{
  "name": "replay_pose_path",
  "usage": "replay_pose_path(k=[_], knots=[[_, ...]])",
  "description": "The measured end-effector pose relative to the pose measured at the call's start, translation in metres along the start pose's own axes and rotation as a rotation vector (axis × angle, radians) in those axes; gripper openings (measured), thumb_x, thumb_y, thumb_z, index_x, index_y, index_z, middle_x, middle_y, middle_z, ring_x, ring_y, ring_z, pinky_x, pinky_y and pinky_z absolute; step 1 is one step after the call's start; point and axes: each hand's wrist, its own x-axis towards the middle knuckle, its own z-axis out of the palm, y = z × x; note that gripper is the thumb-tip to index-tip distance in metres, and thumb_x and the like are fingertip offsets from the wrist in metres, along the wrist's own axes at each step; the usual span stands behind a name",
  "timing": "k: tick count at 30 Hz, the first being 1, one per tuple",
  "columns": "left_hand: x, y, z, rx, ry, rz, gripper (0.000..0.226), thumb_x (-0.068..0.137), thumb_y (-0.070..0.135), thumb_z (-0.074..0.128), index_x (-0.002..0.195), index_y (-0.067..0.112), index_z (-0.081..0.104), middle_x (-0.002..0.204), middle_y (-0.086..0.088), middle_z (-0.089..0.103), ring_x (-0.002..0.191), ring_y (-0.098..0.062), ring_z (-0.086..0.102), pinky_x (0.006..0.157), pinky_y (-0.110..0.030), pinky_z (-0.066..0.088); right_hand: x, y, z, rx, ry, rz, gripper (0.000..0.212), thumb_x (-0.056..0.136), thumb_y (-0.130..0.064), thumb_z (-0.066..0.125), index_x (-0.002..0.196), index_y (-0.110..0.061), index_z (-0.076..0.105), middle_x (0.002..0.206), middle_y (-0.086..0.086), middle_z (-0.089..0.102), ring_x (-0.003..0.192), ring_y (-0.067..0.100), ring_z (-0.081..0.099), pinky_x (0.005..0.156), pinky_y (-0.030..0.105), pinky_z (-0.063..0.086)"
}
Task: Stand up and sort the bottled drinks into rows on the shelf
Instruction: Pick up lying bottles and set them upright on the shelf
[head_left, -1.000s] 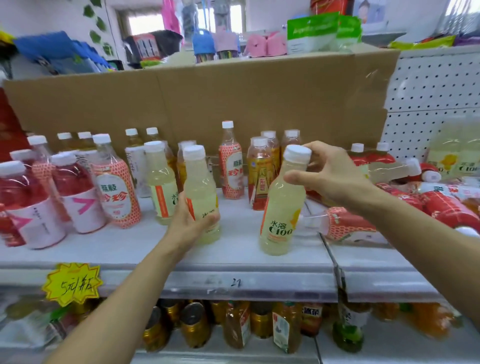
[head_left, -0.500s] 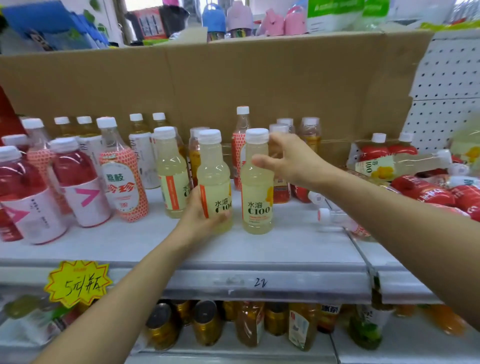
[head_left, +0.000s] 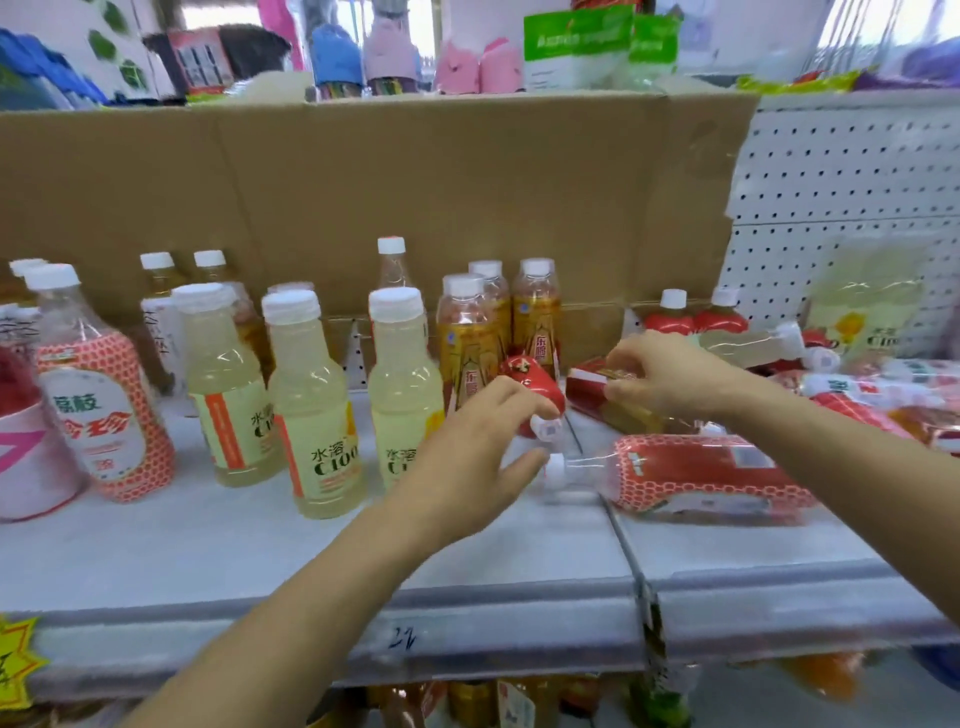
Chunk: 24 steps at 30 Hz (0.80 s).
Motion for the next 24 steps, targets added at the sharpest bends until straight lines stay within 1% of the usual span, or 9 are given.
replay_pose_path(k=[3,5,7,12,15,17,20,22,24], knots=[[0.035,-0.009,0.019,0.060,-0.080,-0.076,0.032,0.092,0.017,0.066,0.123,0.025,0.062,0.127,0.010,0.052,0.114,-0.009,0.048,0.099,-0.036,0.045,0.010,0.015,-0.001,-0.127,-0.098,0.026,0.020,0.090,-0.033,0.066,0.096,-0.015,0.060,0.083,-0.001,0.063,0.071,0.013,0.059,0.055,0.026,0.045],[0.052,-0.018,0.030,0.228,-0.180,-0.064,0.038,0.091,0.015,0.066,0.126,0.027,0.062,0.134,0.008,0.051,0.123,-0.014,0.043,0.099,-0.040,0.046,0.017,0.026,-0.003,-0.188,-0.137,-0.002,0.028,0.087,-0.037,0.068,0.104,-0.017,0.060,0.088,-0.002,0.064,0.075,0.013,0.061,0.062,0.028,0.052],[0.064,-0.025,0.037,0.387,-0.274,-0.040,0.042,0.092,0.021,0.065,0.133,0.029,0.058,0.144,0.009,0.046,0.133,-0.015,0.036,0.099,-0.042,0.049,0.021,0.036,-0.006,-0.256,-0.179,-0.026,0.036,0.084,-0.041,0.070,0.107,-0.016,0.058,0.087,-0.004,0.061,0.074,0.011,0.058,0.062,0.027,0.050],[0.084,-0.023,0.046,0.586,-0.312,0.044,0.043,0.095,0.044,0.059,0.136,0.032,0.057,0.155,0.013,0.039,0.144,-0.011,0.028,0.099,-0.032,0.046,0.023,0.058,-0.003,-0.226,-0.291,-0.031,0.053,0.076,-0.060,0.071,0.111,-0.023,0.053,0.089,-0.009,0.059,0.076,0.006,0.056,0.059,0.023,0.043],[0.088,-0.023,0.055,0.572,-0.236,0.066,0.045,0.096,0.047,0.055,0.138,0.030,0.055,0.154,0.012,0.042,0.144,-0.014,0.033,0.103,-0.034,0.047,0.021,0.067,-0.012,-0.154,-0.311,-0.051,0.068,0.077,-0.062,0.070,0.129,-0.023,0.049,0.116,-0.003,0.063,0.096,0.015,0.061,0.080,0.030,0.051],[0.094,-0.020,0.059,0.450,-0.092,0.000,0.041,0.097,0.043,0.055,0.133,0.024,0.057,0.144,0.007,0.054,0.134,-0.016,0.046,0.098,-0.037,0.051,0.017,0.075,-0.020,-0.120,-0.294,-0.053,0.074,0.081,-0.060,0.069,0.139,-0.021,0.045,0.129,0.001,0.060,0.107,0.019,0.059,0.095,0.035,0.049],[0.112,-0.013,0.057,0.215,0.178,-0.232,0.029,0.099,0.041,0.054,0.118,0.020,0.057,0.113,-0.001,0.068,0.100,-0.023,0.064,0.081,-0.043,0.055,0.014,0.086,-0.025,-0.035,-0.227,-0.106,0.070,0.083,-0.055,0.069,0.140,-0.020,0.048,0.126,-0.001,0.062,0.102,0.014,0.059,0.092,0.032,0.050],[0.126,-0.011,0.052,0.068,0.284,-0.380,0.023,0.101,0.037,0.052,0.114,0.017,0.056,0.105,-0.004,0.070,0.091,-0.024,0.066,0.078,-0.042,0.056,0.014,0.095,-0.030,-0.005,-0.080,-0.150,0.056,0.085,-0.049,0.067,0.133,-0.022,0.055,0.119,-0.002,0.064,0.098,0.011,0.057,0.086,0.032,0.051],[0.136,-0.011,0.049,0.057,0.275,-0.440,0.019,0.101,0.033,0.053,0.112,0.017,0.055,0.105,-0.004,0.069,0.090,-0.021,0.064,0.072,-0.034,0.055,0.016,0.107,-0.040,-0.092,0.117,-0.173,0.045,0.087,-0.047,0.064,0.127,-0.025,0.059,0.121,0.000,0.061,0.108,0.016,0.050,0.090,0.039,0.048]])
